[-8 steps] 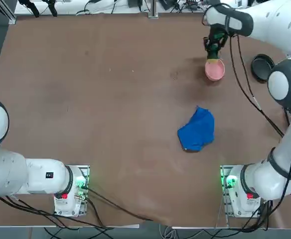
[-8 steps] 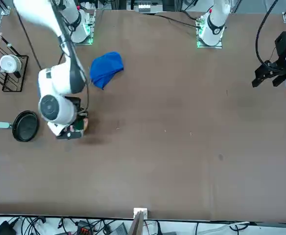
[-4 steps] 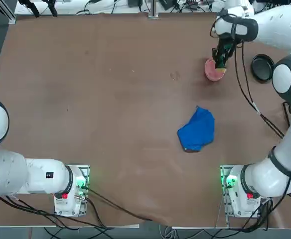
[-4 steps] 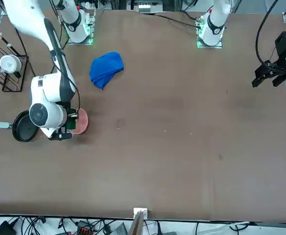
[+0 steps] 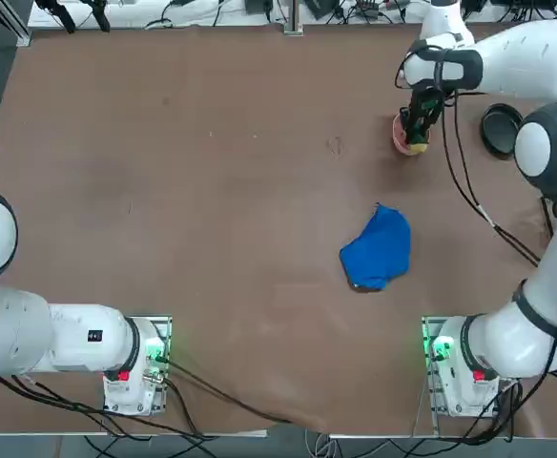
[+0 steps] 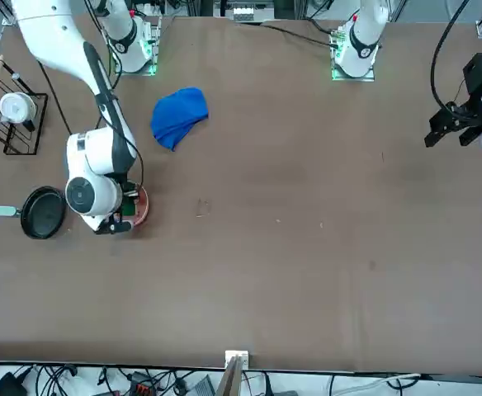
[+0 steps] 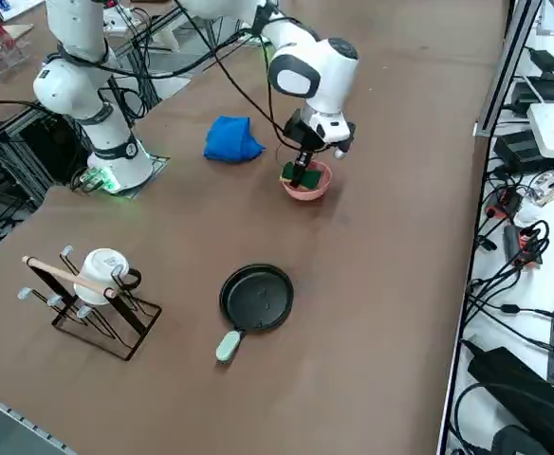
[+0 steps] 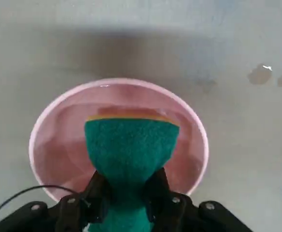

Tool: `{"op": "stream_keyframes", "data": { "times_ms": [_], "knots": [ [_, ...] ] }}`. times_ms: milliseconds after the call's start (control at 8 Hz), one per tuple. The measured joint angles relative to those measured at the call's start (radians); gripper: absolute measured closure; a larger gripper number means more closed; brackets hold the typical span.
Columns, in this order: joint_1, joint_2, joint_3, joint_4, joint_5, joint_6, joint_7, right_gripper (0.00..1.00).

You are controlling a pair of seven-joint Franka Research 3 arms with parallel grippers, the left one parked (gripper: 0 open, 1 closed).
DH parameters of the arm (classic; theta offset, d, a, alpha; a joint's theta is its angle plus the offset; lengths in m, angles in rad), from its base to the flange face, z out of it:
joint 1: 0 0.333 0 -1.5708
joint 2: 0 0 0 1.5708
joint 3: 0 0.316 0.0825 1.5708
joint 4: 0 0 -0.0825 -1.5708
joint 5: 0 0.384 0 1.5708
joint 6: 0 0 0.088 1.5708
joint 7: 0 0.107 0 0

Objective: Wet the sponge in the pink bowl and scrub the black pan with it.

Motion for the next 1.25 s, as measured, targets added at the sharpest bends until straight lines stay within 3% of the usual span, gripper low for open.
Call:
{"op": "stream_keyframes", "data": {
  "times_ms": [1250],
  "knots": [
    [0.000, 0.045, 0.002, 0.010, 0.038, 0.095, 0.017, 0.60]
  ]
}}
